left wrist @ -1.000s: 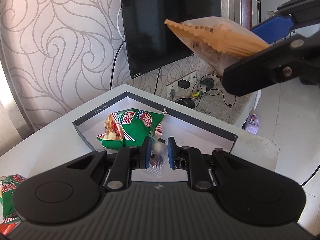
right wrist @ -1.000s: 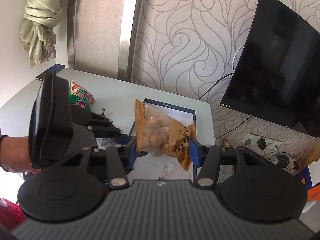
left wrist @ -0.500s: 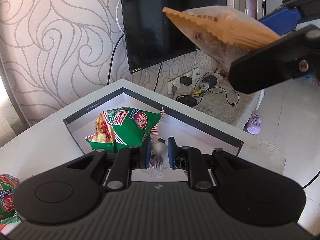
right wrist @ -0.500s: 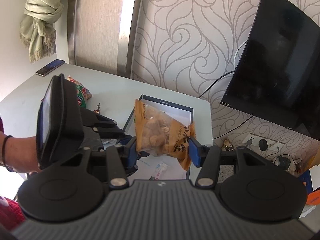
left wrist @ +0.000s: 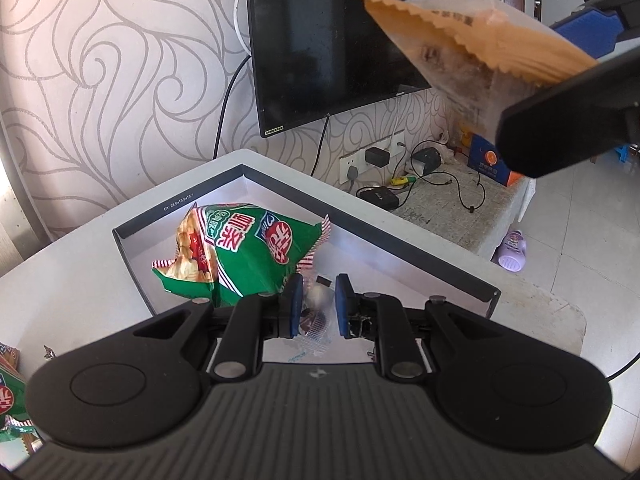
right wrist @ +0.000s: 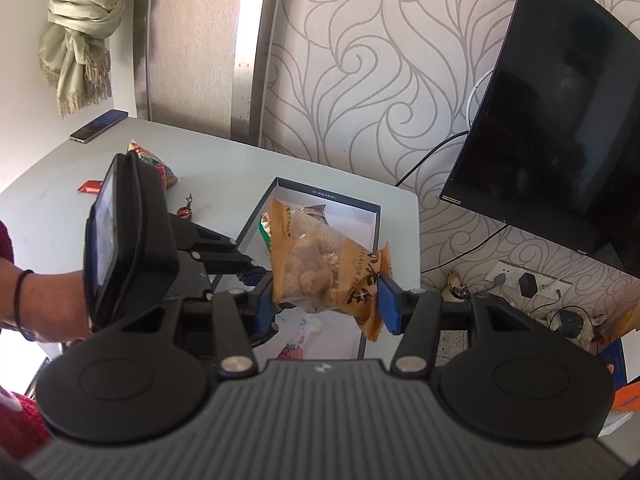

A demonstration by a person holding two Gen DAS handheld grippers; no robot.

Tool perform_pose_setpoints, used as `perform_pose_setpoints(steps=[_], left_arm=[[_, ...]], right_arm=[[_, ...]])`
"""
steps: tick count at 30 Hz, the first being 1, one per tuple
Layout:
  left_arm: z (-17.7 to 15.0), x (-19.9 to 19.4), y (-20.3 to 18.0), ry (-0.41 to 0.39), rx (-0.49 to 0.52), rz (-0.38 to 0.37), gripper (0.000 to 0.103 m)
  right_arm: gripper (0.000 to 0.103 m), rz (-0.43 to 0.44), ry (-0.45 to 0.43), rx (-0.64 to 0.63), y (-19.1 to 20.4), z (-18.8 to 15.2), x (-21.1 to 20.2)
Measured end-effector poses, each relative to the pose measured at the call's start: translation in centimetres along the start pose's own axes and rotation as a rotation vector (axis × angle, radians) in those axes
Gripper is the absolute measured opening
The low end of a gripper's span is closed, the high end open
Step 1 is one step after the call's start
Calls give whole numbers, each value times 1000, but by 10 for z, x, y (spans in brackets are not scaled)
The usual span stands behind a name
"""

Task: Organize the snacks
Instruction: 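Carry the peanut bag with the right gripper over the white box, then lower the peanut bag into the box and open the right gripper while the left releases its candy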

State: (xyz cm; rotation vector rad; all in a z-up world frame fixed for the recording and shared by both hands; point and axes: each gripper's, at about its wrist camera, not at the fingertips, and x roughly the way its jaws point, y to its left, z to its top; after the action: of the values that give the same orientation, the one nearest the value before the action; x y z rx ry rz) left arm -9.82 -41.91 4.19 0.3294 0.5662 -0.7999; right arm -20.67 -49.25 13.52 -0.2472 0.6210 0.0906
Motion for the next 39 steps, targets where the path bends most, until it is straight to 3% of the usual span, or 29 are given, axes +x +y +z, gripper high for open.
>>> perform_pose_setpoints(steps=[14, 26, 31, 39], left_arm=[[2, 32, 15, 43, -36, 48, 21], [-11, 20, 7, 52, 0, 36, 22], [-20, 14, 2, 49, 10, 28, 51], [-33, 0, -2, 38, 15, 33, 70]], right_arm=[[54, 22, 31, -3, -6, -4, 14], [54, 56, 41, -17, -2, -3, 25], [54, 65, 45, -20, 1, -3, 26], [55, 78, 65, -7, 5, -10, 37]])
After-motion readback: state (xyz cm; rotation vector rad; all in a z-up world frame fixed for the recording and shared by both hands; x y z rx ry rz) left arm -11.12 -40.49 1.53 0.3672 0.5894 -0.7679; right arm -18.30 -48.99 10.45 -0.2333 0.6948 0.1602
